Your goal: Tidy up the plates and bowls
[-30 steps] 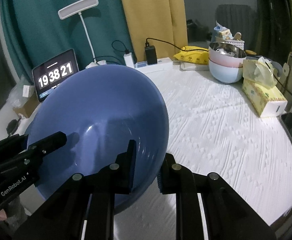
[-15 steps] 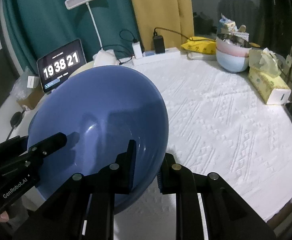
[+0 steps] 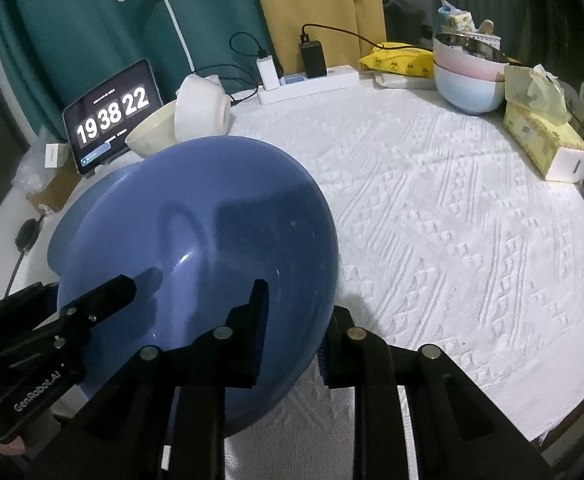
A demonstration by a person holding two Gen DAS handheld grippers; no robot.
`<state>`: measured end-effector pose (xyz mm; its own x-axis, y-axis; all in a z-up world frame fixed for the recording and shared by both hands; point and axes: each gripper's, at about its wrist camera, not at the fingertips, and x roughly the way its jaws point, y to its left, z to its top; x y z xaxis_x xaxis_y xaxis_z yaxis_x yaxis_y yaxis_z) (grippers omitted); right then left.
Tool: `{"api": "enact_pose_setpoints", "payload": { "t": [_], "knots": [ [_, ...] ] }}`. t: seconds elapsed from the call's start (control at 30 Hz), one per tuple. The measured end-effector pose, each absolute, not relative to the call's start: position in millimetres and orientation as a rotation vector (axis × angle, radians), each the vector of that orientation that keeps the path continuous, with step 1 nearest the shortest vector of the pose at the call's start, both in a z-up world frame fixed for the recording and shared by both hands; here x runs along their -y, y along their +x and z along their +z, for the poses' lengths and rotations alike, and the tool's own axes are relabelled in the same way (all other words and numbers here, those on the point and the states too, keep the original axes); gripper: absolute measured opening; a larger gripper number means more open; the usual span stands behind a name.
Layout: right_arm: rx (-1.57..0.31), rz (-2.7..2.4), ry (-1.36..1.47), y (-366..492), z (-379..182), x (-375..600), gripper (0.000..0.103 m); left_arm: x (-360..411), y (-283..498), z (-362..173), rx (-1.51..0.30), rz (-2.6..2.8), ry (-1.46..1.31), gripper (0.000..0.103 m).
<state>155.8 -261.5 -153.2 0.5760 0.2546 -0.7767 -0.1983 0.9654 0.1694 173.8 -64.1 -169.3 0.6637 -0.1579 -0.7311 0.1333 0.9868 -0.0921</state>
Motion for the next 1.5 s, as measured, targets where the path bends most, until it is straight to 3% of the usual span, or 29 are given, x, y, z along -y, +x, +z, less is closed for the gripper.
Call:
{"api": "enact_pose_setpoints", "payload": {
  "t": [0.13,0.23,0.4,1.5],
  "knots": [
    [-0.917,0.266,0.065,156.3,-152.4,261.1,0.025,63.7,173.5,-169.5,-0.827,-0.162,-0.039,0.029],
    [-0.906,0.264,0.070,156.8,-149.5,262.7,0.034,62.8,173.3,-167.3,-0.818,-0.154,-0.043,0.033],
    [-0.892,0.254,0.066,156.6,-145.6,264.5,0.037,59.6,168.6,-163.0,-0.801,-0.147,-0.054,0.045],
    [-0.757,0.305,-0.013,186.9,-76.6,222.4,0.038,-9.0,184.8,-109.8,-0.689,-0.038,-0.107,0.047]
  ]
}}
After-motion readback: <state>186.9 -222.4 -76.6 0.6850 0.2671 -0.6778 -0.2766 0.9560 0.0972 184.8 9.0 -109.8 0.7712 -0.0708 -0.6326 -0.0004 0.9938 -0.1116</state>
